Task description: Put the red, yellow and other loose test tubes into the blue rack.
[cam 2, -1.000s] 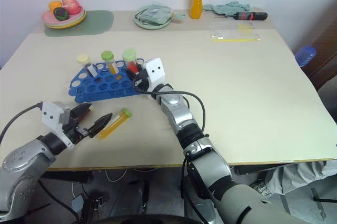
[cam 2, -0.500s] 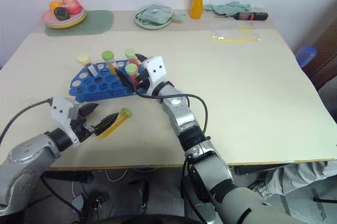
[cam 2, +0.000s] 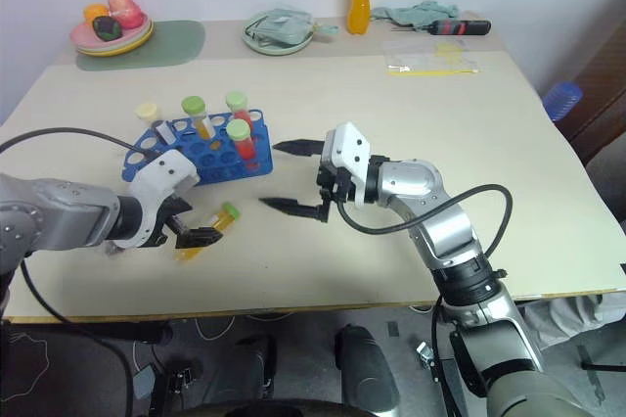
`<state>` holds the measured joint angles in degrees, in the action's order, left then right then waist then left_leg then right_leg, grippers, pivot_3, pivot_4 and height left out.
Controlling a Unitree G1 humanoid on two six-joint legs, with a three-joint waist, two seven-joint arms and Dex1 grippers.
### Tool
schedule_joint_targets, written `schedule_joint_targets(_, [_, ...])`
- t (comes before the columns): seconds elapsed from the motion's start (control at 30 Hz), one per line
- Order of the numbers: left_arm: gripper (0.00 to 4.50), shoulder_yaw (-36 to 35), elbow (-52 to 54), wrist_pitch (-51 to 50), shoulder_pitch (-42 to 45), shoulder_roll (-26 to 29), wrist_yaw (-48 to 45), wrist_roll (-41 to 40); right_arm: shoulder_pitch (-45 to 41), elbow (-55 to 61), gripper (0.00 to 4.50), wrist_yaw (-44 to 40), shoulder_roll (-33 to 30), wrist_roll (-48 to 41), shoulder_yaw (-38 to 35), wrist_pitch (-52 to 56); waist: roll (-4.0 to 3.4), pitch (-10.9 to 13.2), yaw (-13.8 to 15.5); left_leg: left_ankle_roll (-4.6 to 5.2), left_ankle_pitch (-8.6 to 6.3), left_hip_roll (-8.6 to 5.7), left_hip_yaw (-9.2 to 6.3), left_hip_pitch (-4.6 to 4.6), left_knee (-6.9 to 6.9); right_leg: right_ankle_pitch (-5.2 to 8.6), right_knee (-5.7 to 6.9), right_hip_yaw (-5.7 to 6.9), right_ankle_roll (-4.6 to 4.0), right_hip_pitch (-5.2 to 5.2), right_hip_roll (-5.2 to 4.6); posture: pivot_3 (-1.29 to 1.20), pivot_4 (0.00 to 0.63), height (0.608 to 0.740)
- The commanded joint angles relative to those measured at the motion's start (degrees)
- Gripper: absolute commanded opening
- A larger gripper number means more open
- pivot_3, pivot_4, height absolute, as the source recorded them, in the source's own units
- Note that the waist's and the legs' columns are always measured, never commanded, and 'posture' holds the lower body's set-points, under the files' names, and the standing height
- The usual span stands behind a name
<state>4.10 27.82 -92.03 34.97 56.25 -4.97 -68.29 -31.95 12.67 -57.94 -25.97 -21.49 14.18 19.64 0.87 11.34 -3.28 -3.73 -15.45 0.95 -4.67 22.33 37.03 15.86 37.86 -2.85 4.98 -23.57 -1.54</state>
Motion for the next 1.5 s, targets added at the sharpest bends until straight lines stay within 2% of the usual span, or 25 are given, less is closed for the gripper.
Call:
schedule_joint_targets(0.03, [4.50,6.40,-2.27,-0.47,3.76,-0.33,2.92,-1.34,1.20,4.57,4.45,-0.78,-0.57,-1.34,0.56,1.75,0.01,0.00,0.30,-0.01,0.00,0.00,0.00,0.00,0.01,0.00,0.00,0.00,0.00,0.01,0.00,0.00,0.150,0.740])
schedule_joint_targets(0.27, [4.50,13.12,-5.81,-0.47,8.00,-0.45,4.30,-0.61,2.50,5.51,4.45,0.36,0.32,0.20,1.75,1.47,0.02,0.00,0.79,-0.05,0.03,-0.03,0.03,0.05,0.06,0.00,-0.01,0.00,0.00,-0.02,-0.01,0.00,0.150,0.740])
schedule_joint_targets(0.37, [3.65,13.49,-6.92,-0.47,7.94,-1.49,5.17,-0.29,2.68,5.71,4.50,0.96,0.68,0.41,1.84,1.39,0.02,0.00,0.79,-0.07,0.04,-0.03,0.03,0.06,0.06,0.00,-0.01,-0.01,0.00,-0.02,-0.01,0.00,0.150,0.740])
schedule_joint_targets(0.43, [2.76,13.22,-7.59,-0.47,7.58,-2.26,5.98,-0.39,2.93,5.96,4.50,1.32,0.79,0.59,2.06,1.24,0.03,0.00,0.83,-0.07,0.04,-0.03,0.03,0.06,0.06,0.00,-0.01,0.00,0.00,-0.02,-0.02,0.00,0.150,0.740])
schedule_joint_targets(0.5, [1.68,12.93,-7.64,-0.47,7.17,-2.16,6.48,-0.63,3.09,6.16,4.50,1.55,0.83,0.61,2.20,1.18,0.03,0.01,0.81,-0.07,0.04,-0.03,0.03,0.07,0.07,0.00,-0.01,0.00,0.00,-0.02,-0.02,0.00,0.150,0.740])
schedule_joint_targets(0.57, [0.83,12.53,-7.56,-0.47,6.62,-1.46,6.87,-0.78,3.09,6.22,4.50,1.65,0.90,0.58,2.22,1.18,0.03,0.01,0.78,-0.07,0.04,-0.03,0.03,0.07,0.07,0.00,-0.01,-0.01,0.00,-0.02,-0.02,0.00,0.150,0.740])
schedule_joint_targets(0.73, [0.83,3.86,-2.87,1.24,2.16,2.17,4.52,0.50,3.01,5.91,4.50,1.62,0.88,0.67,2.04,1.15,0.03,0.01,0.57,-0.08,0.04,-0.02,0.04,0.06,0.06,0.00,0.01,-0.02,0.00,-0.07,0.00,0.00,0.150,0.740])
schedule_joint_targets(0.87, [0.83,-11.99,5.58,17.11,-8.45,2.85,-3.20,5.48,3.63,5.74,4.50,1.78,0.50,0.75,1.61,1.19,0.03,0.01,0.94,-0.12,0.07,-0.02,0.08,0.10,0.05,0.01,0.01,-0.04,-0.01,-0.11,-0.05,0.00,0.150,0.740])
schedule_joint_targets(0.93, [0.83,-21.94,10.91,31.58,-15.02,-0.93,-5.34,14.07,4.29,5.73,4.50,2.07,0.35,0.47,1.20,1.59,0.03,0.01,1.01,-0.22,0.12,-0.03,0.11,0.12,0.03,0.01,-0.05,-0.03,-0.01,-0.10,-0.10,0.00,0.150,0.740])
schedule_joint_targets(1.0, [0.83,-27.54,11.50,40.09,-18.20,-7.93,-4.06,16.90,4.74,5.58,4.50,2.60,0.58,0.14,0.88,2.03,0.07,-0.01,1.26,-0.32,0.17,-0.02,0.15,0.13,-0.02,0.01,-0.13,-0.03,-0.03,-0.10,-0.15,0.00,0.150,0.740])
schedule_joint_targets(1.03, [0.83,-27.80,10.77,42.09,-18.73,-10.73,-2.74,18.07,4.86,5.41,4.50,2.93,0.78,0.02,0.73,2.22,0.00,-0.02,1.42,-0.33,0.18,-0.02,0.14,0.13,-0.03,0.01,-0.22,-0.02,-0.04,-0.08,-0.12,0.00,0.150,0.740])
schedule_joint_targets(1.1, [0.83,-24.42,8.89,48.38,-19.51,-16.32,0.64,25.82,5.04,4.54,4.50,4.22,1.56,-0.14,0.33,2.90,0.06,-0.06,1.81,-0.33,0.18,-0.03,0.16,0.05,-0.01,0.00,-0.26,-0.03,-0.03,0.06,-0.13,0.00,0.150,0.740])
schedule_joint_targets(1.17, [0.83,-18.35,6.24,56.23,-19.75,-21.67,5.07,36.64,5.10,3.18,4.50,5.97,2.59,0.30,0.04,3.16,0.05,-0.08,2.23,-0.32,0.18,-0.03,0.16,0.01,0.02,-0.01,-0.31,-0.04,0.00,0.14,-0.09,0.00,0.150,0.740])
schedule_joint_targets(1.27, [0.83,-8.93,-0.70,68.97,-20.46,-27.13,6.98,50.92,5.63,2.49,4.50,8.12,3.78,0.91,-0.21,3.56,0.13,-0.10,2.56,-0.32,0.18,-0.05,0.15,0.06,0.06,-0.07,-0.35,-0.05,0.09,0.14,-0.08,0.00,0.150,0.740])
schedule_joint_targets(1.33, [0.83,-4.44,-7.13,77.31,-20.58,-31.01,7.51,57.27,6.04,2.73,4.50,9.48,4.23,1.06,-0.41,3.96,0.12,-0.10,2.78,-0.31,0.18,-0.09,0.15,0.09,0.04,-0.09,-0.40,-0.05,0.11,0.13,-0.13,0.00,0.150,0.740])
schedule_joint_targets(1.4, [0.83,-3.90,-11.32,81.18,-20.81,-34.70,6.79,58.32,6.37,3.51,4.50,10.38,4.26,0.93,-0.61,4.47,0.12,-0.10,2.66,-0.31,0.18,-0.09,0.16,0.13,0.04,-0.11,-0.44,-0.05,0.13,0.12,-0.13,0.00,0.150,0.740])
schedule_joint_targets(1.5, [0.83,-3.74,-15.00,85.08,-20.67,-37.23,4.68,59.56,6.89,4.55,4.50,11.25,3.83,0.68,-0.92,5.18,0.13,-0.11,2.31,-0.30,0.17,-0.07,0.15,0.13,0.04,-0.13,-0.42,-0.05,0.14,0.09,-0.12,0.00,0.150,0.740])
